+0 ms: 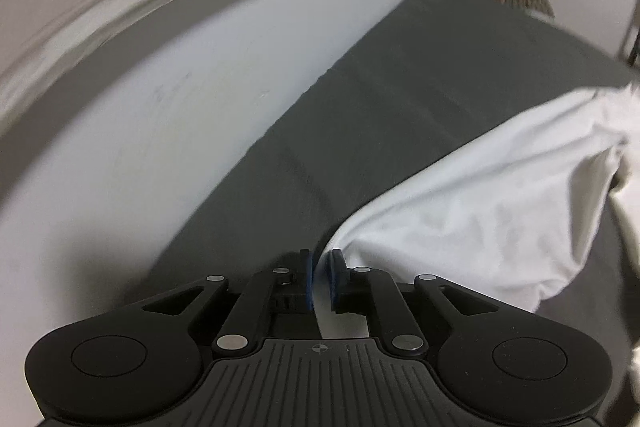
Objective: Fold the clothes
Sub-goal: 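Grasp the folded-under sleeve with the left tool and pull it out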
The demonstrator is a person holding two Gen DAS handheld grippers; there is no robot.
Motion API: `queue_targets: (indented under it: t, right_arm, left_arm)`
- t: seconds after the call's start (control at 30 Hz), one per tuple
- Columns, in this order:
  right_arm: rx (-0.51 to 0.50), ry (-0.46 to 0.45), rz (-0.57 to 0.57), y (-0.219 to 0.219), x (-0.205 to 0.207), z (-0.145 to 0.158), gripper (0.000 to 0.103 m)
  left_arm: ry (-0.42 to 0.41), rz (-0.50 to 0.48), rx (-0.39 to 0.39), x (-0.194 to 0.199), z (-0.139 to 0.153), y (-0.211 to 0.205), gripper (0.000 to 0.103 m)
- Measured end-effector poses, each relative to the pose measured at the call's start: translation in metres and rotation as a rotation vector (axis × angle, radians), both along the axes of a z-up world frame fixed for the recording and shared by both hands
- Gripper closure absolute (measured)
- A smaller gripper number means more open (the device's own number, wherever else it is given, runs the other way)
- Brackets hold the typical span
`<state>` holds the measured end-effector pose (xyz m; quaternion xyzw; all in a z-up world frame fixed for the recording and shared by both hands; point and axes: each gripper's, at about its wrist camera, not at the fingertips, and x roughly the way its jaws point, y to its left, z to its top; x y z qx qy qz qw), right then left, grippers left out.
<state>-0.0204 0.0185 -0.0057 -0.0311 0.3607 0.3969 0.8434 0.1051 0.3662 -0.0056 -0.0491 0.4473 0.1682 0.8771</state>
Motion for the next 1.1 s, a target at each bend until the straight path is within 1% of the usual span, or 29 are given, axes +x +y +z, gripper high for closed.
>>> queue_targets:
  t: [0.07,0.17,0.27,0.33,0.37,0.4,0.57,0.67,0.77,0.87,0.97,1.1]
  right_arm:
    - [0.009,0.016,-0.018,-0.003,0.003,-0.001,0.021]
    - [0.023,0.035,-0.054,-0.009,0.007,-0.002,0.021]
    - [0.034,0.042,-0.072,-0.011,0.009,-0.001,0.021]
    - [0.036,0.04,-0.073,-0.012,0.008,-0.001,0.021]
    - [0.035,0.04,-0.071,-0.011,0.007,-0.001,0.021]
    - [0.033,0.039,-0.069,-0.01,0.007,-0.002,0.021]
    - [0.031,0.041,-0.065,-0.009,0.007,-0.003,0.021]
    - [0.029,0.044,-0.065,-0.009,0.007,-0.004,0.021]
    - [0.032,0.053,-0.072,-0.01,0.009,-0.005,0.021]
    - [0.035,0.062,-0.076,-0.01,0.011,-0.007,0.021]
    - [0.036,0.066,-0.077,-0.01,0.011,-0.008,0.021]
    - [0.037,0.067,-0.076,-0.01,0.011,-0.008,0.021]
  left_arm:
    - [-0.021,-0.008,-0.04,-0.014,0.0,0.005,0.095]
    - [-0.047,-0.039,-0.08,-0.035,0.0,0.008,0.094]
    - [-0.071,-0.035,-0.134,-0.052,-0.001,0.006,0.094]
    - [-0.091,-0.018,-0.154,-0.062,-0.004,0.009,0.094]
    - [-0.098,-0.008,-0.165,-0.064,-0.007,0.009,0.094]
    - [-0.1,0.001,-0.177,-0.061,-0.017,-0.001,0.094]
    - [-0.133,0.025,-0.271,-0.061,-0.026,-0.004,0.094]
    - [-0.093,0.027,-0.278,-0.055,-0.034,-0.006,0.094]
    - [-0.072,0.002,-0.238,-0.05,-0.03,-0.011,0.094]
    - [-0.039,0.012,-0.222,-0.044,-0.025,-0.013,0.094]
    - [-0.007,0.049,-0.232,-0.036,-0.023,-0.014,0.094]
    - [0.024,0.068,-0.223,-0.029,-0.022,-0.018,0.094]
